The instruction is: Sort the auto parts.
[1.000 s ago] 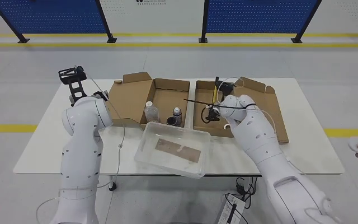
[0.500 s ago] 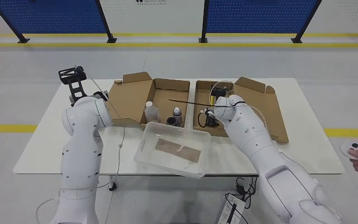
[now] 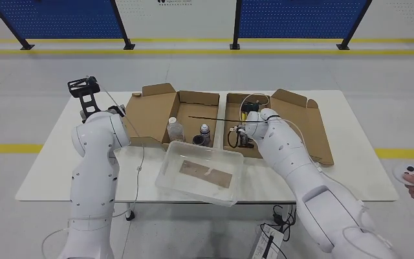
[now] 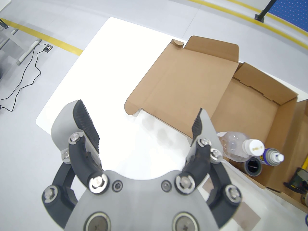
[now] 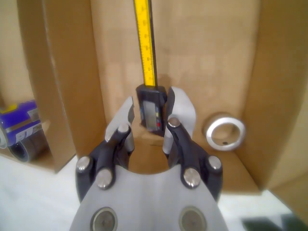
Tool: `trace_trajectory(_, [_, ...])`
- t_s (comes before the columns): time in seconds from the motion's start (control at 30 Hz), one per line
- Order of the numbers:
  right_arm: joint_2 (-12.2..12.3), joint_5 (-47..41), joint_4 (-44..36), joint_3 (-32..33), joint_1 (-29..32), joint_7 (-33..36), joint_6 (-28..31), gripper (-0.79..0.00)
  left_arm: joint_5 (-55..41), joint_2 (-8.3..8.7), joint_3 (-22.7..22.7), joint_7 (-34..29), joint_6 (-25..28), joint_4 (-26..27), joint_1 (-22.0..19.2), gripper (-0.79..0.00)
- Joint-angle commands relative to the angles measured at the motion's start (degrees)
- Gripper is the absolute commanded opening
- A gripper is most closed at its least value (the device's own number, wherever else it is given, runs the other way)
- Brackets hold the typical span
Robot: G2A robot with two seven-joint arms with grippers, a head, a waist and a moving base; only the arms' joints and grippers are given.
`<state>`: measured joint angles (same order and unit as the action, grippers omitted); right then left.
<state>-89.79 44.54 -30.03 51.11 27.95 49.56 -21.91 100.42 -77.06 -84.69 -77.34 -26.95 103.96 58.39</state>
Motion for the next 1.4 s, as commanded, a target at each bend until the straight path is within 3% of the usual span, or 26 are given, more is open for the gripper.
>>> trace_trajectory(0.0, [-0.1, 0.1, 0.4, -0.1, -0.1, -0.1, 0.2, -0.446, 0.0, 0.00, 0.0, 0.0, 0.0, 0.0, 0.0, 0.000])
trace_trajectory(0.3, [0.3, -1.2, -1.7, 2.1, 0.0, -4.1, 1.5, -0.428, 0.0, 0.00, 0.0, 0.0, 0.0, 0.0, 0.0, 0.000])
trace_trajectory(0.5, [2.4, -3.0, -11.9, 7.3, 3.7, -8.1, 1.9, -0.422, 0.0, 0.00, 0.0, 0.0, 0.0, 0.0, 0.0, 0.000])
trace_trajectory(0.9, [7.8, -8.3, -55.0, 24.4, 29.2, -7.6, 1.9, -0.428, 0.0, 0.00, 0.0, 0.0, 0.0, 0.0, 0.0, 0.000])
trace_trajectory(1.2, [8.7, -15.5, -69.9, 30.2, 42.2, -10.2, 2.5, -0.394, 0.0, 0.00, 0.0, 0.0, 0.0, 0.0, 0.0, 0.000])
trace_trajectory(1.27, [8.8, -16.9, -71.9, 30.9, 44.2, -11.0, 2.7, -0.326, 0.0, 0.00, 0.0, 0.0, 0.0, 0.0, 0.0, 0.000])
trace_trajectory(1.33, [9.0, -17.6, -73.2, 31.4, 45.7, -11.4, 3.2, 0.000, 0.0, 0.00, 0.0, 0.0, 0.0, 0.0, 0.0, 0.000])
trace_trajectory(1.37, [9.0, -17.6, -73.6, 31.5, 46.1, -11.6, 3.6, 0.000, 0.0, 0.00, 0.0, 0.0, 0.0, 0.0, 0.0, 0.000])
